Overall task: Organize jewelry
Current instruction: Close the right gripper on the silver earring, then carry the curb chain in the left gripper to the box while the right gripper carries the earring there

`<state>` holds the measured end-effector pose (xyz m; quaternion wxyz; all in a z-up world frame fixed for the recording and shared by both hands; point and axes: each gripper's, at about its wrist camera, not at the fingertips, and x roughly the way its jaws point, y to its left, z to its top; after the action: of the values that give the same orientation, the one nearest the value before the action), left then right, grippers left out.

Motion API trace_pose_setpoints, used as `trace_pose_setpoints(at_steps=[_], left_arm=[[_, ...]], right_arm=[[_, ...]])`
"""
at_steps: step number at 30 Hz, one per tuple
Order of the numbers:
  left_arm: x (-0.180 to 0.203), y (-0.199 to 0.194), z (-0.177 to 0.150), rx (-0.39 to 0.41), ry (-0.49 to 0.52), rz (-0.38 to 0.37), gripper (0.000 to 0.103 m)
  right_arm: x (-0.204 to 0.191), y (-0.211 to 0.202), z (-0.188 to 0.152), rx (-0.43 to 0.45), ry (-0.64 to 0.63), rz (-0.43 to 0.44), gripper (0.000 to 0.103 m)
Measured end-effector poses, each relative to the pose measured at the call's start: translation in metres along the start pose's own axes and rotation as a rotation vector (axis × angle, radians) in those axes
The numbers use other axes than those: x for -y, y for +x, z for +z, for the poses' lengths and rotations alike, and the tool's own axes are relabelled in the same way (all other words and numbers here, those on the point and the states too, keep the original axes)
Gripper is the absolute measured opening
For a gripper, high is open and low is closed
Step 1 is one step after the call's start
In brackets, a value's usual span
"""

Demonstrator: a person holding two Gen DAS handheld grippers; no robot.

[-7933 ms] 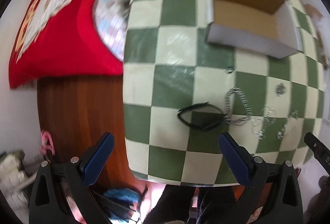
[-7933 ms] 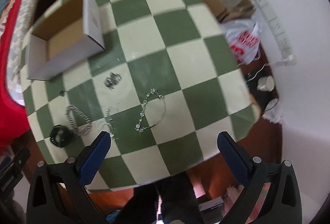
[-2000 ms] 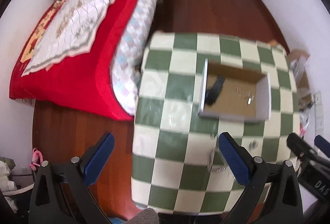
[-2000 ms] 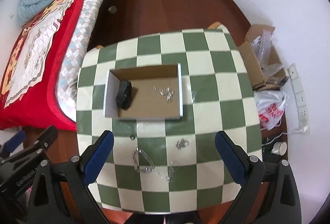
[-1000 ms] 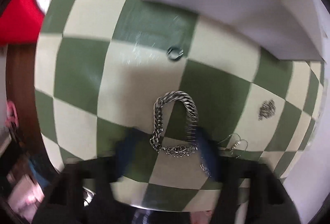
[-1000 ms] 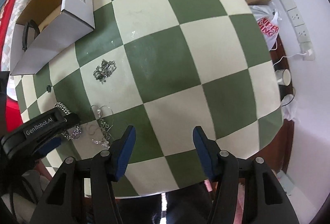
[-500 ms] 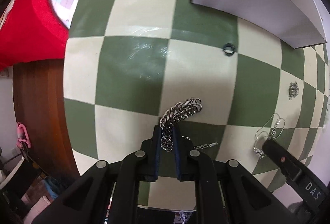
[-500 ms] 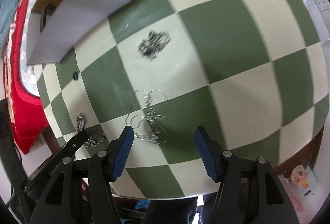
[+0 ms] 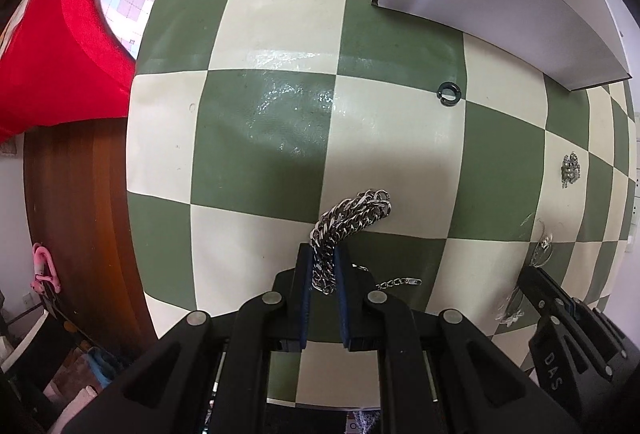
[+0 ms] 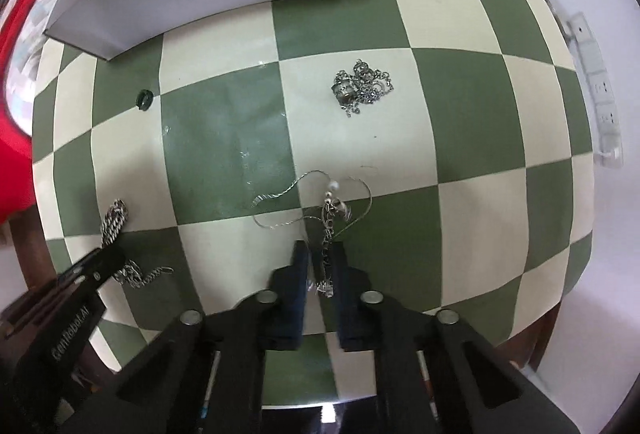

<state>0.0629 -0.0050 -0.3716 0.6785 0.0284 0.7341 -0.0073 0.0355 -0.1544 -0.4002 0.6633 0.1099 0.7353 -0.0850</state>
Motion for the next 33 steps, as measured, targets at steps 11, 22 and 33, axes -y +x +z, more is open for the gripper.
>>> trace_pose_setpoints(at_steps=[11, 22, 33], left_arm=[[0.001, -0.008, -0.005, 0.029, 0.033, -0.013, 0.0], [-0.03, -0.089, -0.006, 0.109, -0.029, -0.158, 0.0], [-0.048, -0.033, 0.0, -0.056, -0.15, -0.261, 0.01]], right_arm=[[0.011, -0.004, -0.009, 0.009, -0.068, 0.027, 0.003], [0.045, -0.057, -0.004, 0.057, 0.012, 0.159, 0.003], [0.048, -0.064, 0.013, 0.088, 0.037, 0.204, 0.003]])
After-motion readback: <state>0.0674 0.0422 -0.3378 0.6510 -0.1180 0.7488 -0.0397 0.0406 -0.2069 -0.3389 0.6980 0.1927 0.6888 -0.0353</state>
